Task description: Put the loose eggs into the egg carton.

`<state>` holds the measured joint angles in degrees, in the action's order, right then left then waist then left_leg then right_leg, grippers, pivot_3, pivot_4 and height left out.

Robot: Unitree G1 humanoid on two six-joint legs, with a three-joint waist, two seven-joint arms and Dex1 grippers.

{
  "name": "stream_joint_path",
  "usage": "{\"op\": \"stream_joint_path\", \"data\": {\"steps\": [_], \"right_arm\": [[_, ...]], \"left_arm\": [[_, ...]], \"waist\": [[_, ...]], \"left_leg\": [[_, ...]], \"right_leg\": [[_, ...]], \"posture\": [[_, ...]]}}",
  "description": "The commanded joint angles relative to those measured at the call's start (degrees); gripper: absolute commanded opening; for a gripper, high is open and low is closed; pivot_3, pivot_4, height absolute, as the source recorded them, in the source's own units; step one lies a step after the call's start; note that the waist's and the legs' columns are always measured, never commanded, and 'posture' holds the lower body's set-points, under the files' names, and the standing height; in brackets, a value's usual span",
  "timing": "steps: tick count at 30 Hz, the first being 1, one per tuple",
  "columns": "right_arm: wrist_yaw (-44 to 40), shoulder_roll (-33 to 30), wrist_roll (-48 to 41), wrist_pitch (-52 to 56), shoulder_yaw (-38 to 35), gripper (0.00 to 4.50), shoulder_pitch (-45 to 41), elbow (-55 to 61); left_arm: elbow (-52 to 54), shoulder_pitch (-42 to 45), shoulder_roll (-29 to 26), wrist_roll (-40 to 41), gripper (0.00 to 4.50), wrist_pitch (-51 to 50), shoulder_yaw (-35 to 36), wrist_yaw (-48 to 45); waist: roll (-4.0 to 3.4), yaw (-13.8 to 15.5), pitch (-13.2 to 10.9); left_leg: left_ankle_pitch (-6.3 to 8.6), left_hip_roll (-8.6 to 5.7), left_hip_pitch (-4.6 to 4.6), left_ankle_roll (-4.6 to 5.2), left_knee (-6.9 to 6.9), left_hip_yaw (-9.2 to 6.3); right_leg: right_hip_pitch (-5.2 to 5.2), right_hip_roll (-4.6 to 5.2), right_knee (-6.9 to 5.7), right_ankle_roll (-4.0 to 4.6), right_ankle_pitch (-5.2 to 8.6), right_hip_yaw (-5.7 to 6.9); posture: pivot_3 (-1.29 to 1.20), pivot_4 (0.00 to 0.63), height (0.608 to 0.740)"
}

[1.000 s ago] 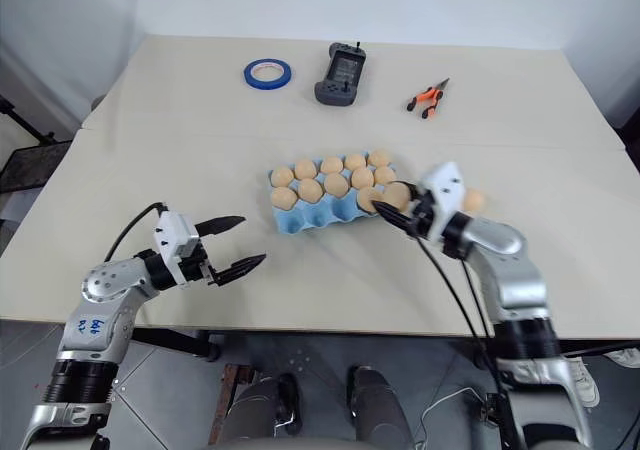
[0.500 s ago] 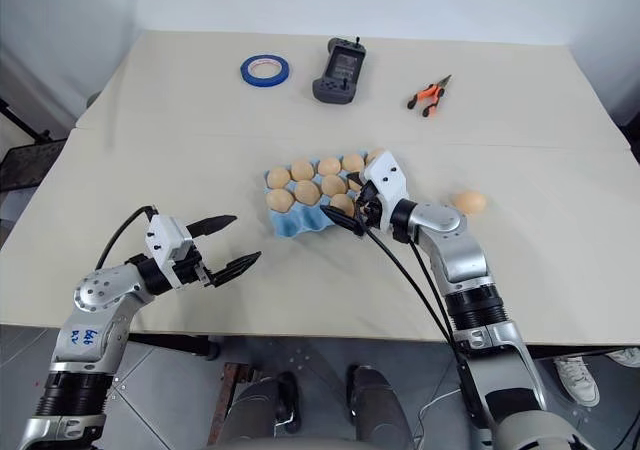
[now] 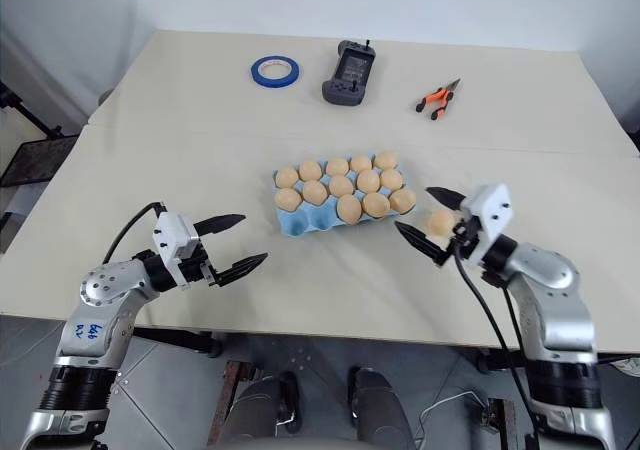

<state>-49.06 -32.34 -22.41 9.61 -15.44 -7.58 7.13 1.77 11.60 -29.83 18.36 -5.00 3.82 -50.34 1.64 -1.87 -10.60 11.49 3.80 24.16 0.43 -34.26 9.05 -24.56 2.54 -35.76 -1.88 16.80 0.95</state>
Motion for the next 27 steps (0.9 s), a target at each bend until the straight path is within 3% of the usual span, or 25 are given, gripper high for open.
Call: {"op": "stream_joint_path", "data": {"steps": [1,6,15,20,27], "right_arm": [[3.1,-0.2,-0.6,-3.7,-6.8,4.47,5.3,2.2],[6.8,1.9,-0.6,-7.4,-13.1,4.47,14.6,1.1],[9.3,2.7,-0.5,-8.8,-12.3,4.47,15.5,0.4],[10.7,-1.6,3.6,-3.6,-7.4,4.47,5.7,-7.0],[10.4,-4.3,8.5,-4.5,-1.1,4.47,-16.6,-31.1]], "left_arm": [[0.5,1.7,0.5,0.5,4.5,0.4,-1.2,-1.0],[-2.2,5.2,2.1,-1.1,4.5,1.8,-5.2,-2.9],[-4.3,9.4,2.9,-0.3,4.5,1.5,-6.9,-5.9],[-3.4,10.4,4.3,-0.2,4.5,1.4,-7.7,-6.2],[-2.0,10.5,4.9,-0.6,4.5,1.0,-8.1,-5.1]], "waist": [[0.0,0.1,0.0],[0.01,0.2,0.0],[0.0,-1.2,0.0],[0.01,-1.6,0.0],[-0.03,-1.5,0.0]], "left_leg": [[0.0,0.0,0.01,0.0,-0.02,-0.02],[0.0,-0.03,0.01,0.03,-0.17,-0.04],[-0.04,-0.03,0.0,0.15,-0.56,0.0],[-0.03,-0.05,0.01,0.27,-0.69,0.17],[-0.05,-0.07,0.0,0.32,-0.75,0.22]], "right_leg": [[0.0,-0.01,0.0,0.02,0.01,0.01],[0.13,0.0,0.05,0.09,0.06,0.0],[0.22,-0.1,0.04,0.3,0.16,-0.22],[0.23,-0.06,0.05,0.29,0.1,-0.39],[0.17,-0.07,-0.02,0.33,0.08,-0.45]], "posture": [[0.0,0.15,0.74],[0.0,0.15,0.74],[0.0,0.15,0.74],[0.0,0.15,0.74],[0.0,0.15,0.74]]}}
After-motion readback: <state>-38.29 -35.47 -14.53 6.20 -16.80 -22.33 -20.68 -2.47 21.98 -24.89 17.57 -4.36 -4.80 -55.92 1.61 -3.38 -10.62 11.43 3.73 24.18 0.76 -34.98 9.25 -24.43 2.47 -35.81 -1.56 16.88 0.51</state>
